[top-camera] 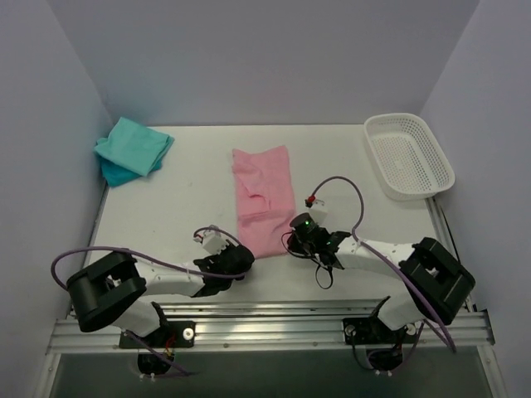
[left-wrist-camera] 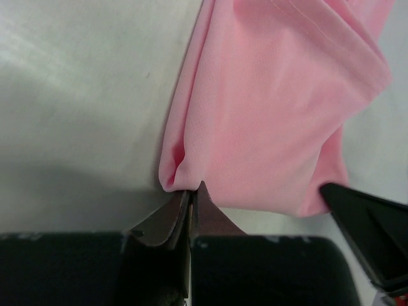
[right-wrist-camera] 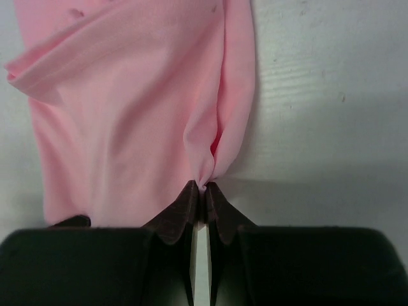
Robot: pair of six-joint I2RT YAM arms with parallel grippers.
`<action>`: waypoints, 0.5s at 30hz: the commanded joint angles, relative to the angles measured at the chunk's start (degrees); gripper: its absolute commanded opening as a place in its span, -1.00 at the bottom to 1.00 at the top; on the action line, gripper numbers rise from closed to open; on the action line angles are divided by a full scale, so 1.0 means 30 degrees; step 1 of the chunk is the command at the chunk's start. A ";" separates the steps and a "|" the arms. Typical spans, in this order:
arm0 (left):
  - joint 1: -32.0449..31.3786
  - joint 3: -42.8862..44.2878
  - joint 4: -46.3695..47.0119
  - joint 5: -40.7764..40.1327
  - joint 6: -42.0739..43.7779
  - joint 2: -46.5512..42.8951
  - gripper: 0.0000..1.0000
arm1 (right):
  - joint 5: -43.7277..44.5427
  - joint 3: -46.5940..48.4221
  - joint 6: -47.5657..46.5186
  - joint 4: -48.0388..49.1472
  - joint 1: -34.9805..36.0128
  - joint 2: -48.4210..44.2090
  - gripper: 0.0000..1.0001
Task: Fold and stack the t-shirts
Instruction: Grab one side of the 2/3 rectangular tshirt with both arms, then fold the long partially folded tshirt into a neat square
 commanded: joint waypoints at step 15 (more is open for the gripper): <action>-0.3073 0.3226 -1.6529 -0.4465 0.1337 -0.8892 -0.95 | 0.4322 0.1213 0.1352 -0.7778 0.1927 -0.7488 -1.00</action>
